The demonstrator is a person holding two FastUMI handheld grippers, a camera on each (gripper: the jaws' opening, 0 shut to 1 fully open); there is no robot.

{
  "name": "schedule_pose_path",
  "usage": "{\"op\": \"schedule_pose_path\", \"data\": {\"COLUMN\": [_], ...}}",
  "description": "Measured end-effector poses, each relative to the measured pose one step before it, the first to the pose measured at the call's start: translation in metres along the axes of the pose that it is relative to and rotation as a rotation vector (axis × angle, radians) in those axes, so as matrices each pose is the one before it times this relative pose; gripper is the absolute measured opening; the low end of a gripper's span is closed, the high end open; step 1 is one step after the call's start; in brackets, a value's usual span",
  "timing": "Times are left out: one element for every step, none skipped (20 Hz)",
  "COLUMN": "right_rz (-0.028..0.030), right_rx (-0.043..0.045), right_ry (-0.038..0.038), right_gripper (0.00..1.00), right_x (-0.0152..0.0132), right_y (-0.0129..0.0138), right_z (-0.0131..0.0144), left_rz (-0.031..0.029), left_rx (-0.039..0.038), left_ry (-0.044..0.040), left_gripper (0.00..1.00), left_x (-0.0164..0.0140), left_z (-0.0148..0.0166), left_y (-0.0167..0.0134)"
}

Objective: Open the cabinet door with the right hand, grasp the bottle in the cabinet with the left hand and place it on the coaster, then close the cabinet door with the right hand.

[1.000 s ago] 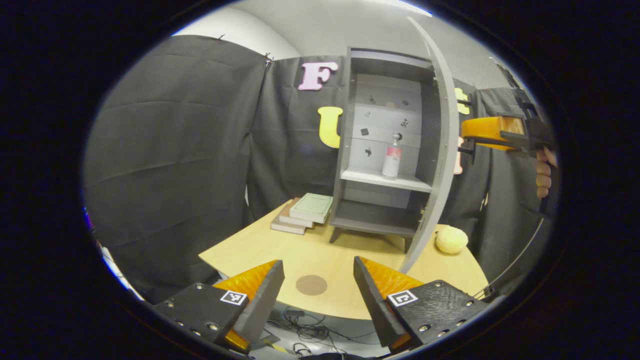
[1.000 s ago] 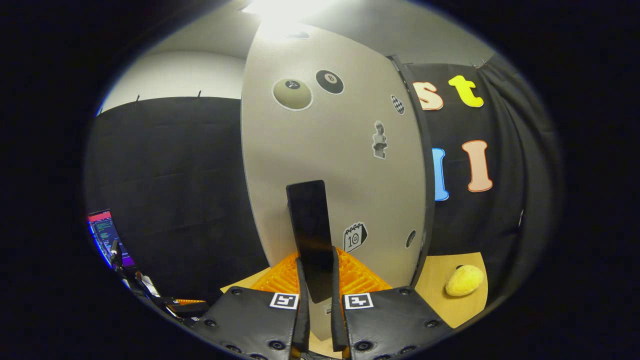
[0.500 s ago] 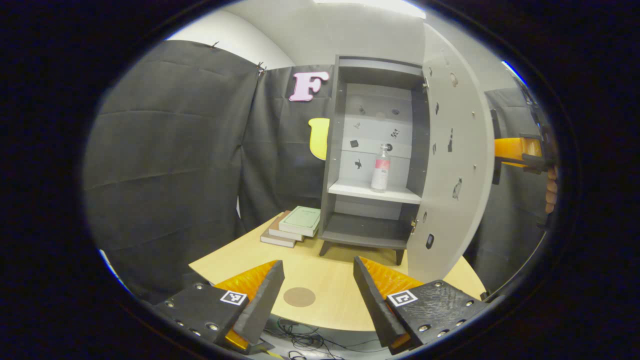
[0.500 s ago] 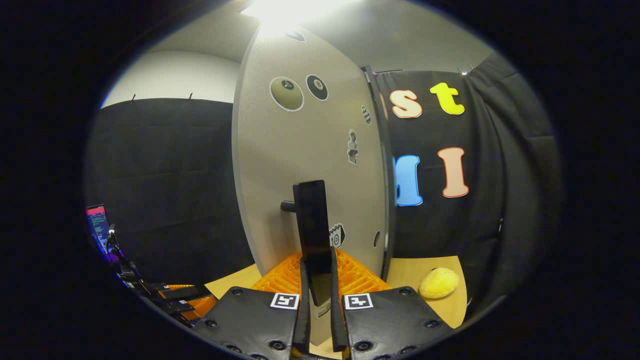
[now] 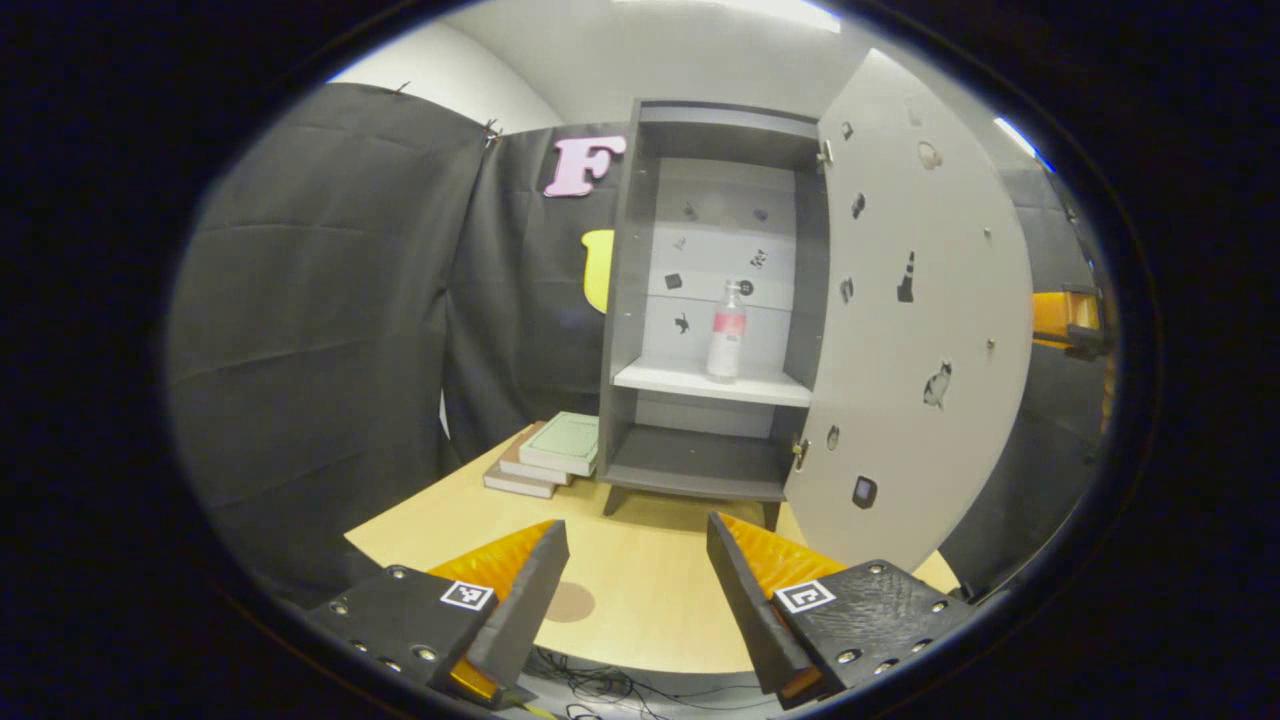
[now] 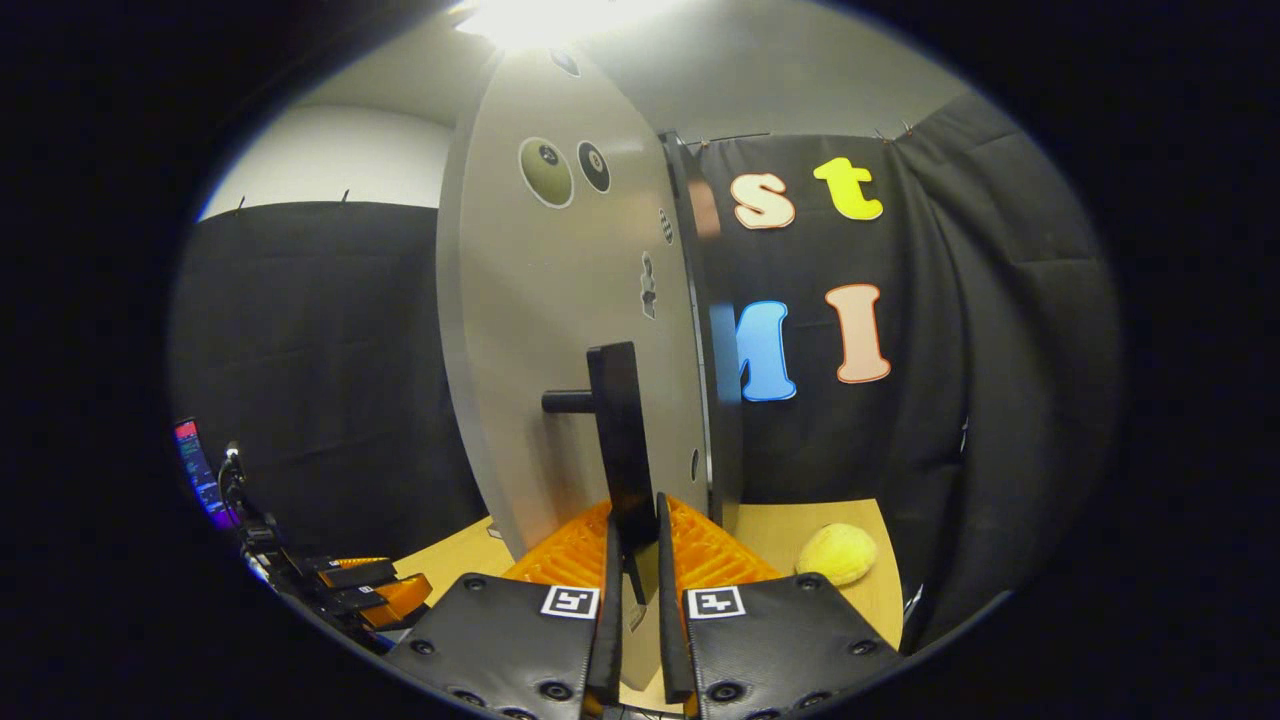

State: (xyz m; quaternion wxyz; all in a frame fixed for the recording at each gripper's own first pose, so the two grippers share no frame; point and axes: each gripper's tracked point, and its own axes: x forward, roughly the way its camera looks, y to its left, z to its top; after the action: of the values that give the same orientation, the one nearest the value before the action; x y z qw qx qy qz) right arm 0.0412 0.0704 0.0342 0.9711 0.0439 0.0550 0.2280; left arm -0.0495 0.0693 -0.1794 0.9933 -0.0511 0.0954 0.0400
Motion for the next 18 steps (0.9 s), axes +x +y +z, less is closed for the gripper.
{"op": "schedule_pose_path", "data": {"right_rz": [-0.0182,-0.00643,0.00511,-0.00535,0.00105,-0.0089,-0.01056,-0.00636,-0.0053,-0.00791,-0.02285,-0.02561,-0.03988,-0.02747,-0.02177,-0.028,-0.04649,-0.05561], "right_rx": [-0.03156,-0.0202,0.00133,0.01706,0.02995,0.02868,0.02309,0.02432,0.02526,0.01459,-0.00009,-0.00728,-0.00492,0.01268,0.01499,0.00187,-0.01125,-0.0117], "right_ry": [0.00365,0.00057,0.00444,0.00785,0.01076,0.02088,0.01445,0.00945,0.00558,0.00361,0.00112,0.0036,0.01588,0.00834,0.00002,-0.01676,-0.02547,-0.01331], "right_gripper": [0.18,0.18,0.18,0.18,0.18,0.18,0.18,0.18,0.18,0.18,0.18,0.17,0.15,0.12,0.03,0.03,0.03,0.02], "right_x": [-0.0022,-0.0023,-0.00198,-0.00103,-0.00117,-0.00267,-0.00464,-0.00447,-0.00536,-0.00477,-0.00718,-0.0054,-0.00911,-0.00726,-0.00761,-0.0046,-0.00268,-0.00189], "right_y": [-0.00409,0.00059,0.00088,0.00024,0.00005,0.00056,-0.00028,0.00094,0.00088,0.00139,-0.00181,-0.00121,-0.00298,0.00096,0.00311,0.00169,-0.00419,-0.00586], "right_z": [-0.00053,-0.00092,-0.00065,-0.00147,-0.00028,-0.0039,-0.00163,-0.00114,-0.0004,-0.00061,0.00067,0.00059,-0.00244,-0.00124,0.00184,0.00507,0.00703,0.00232], "left_rz": [0.00113,0.00321,-0.00484,-0.01398,-0.01835,-0.02307,-0.02258,-0.01824,-0.01874,-0.01998,-0.02081,-0.02152,-0.02464,-0.02603,-0.02175,-0.02335,-0.02424,-0.02713], "left_rx": [0.00793,0.00391,-0.00283,-0.00793,-0.01066,-0.01081,-0.00637,-0.00137,-0.00038,0.00059,0.0006,-0.0006,-0.0013,0.00046,0.00498,0.01074,0.01283,0.01508], "left_ry": [-0.00701,-0.0093,-0.00501,-0.0013,-0.00035,0.00232,0.009,0.01046,0.00145,-0.00314,0.00044,0.00565,0.0059,0.00452,0.00502,0.00039,-0.00023,0.00109], "left_gripper": [0.83,0.83,0.83,0.83,0.89,0.83,0.83,0.83,0.83,0.83,0.87,0.83,0.83,0.86,0.83,0.83,0.83,0.83], "left_x": [0.00198,0.00201,0.00155,0.00073,0.00073,0.00388,0.0024,0.00063,-0.00242,0.00301,0.00335,0.00254,0.00039,0.00093,0.00121,0.00152,0.00182,0.00205], "left_z": [0.00121,0.00267,0.00032,0.00063,0.00038,0.00005,-0.00129,-0.00034,-0.00012,0.00125,0.00046,0.00023,0.00023,0.00018,0.00058,0.00122,0.00106,0.00141], "left_y": [0.00124,0.00126,-0.00157,-0.00257,-0.00438,-0.00457,-0.00332,-0.00158,-0.00167,-0.00139,-0.00133,-0.00098,-0.00131,-0.00161,-0.00019,0.00016,0.00154,0.00084]}}
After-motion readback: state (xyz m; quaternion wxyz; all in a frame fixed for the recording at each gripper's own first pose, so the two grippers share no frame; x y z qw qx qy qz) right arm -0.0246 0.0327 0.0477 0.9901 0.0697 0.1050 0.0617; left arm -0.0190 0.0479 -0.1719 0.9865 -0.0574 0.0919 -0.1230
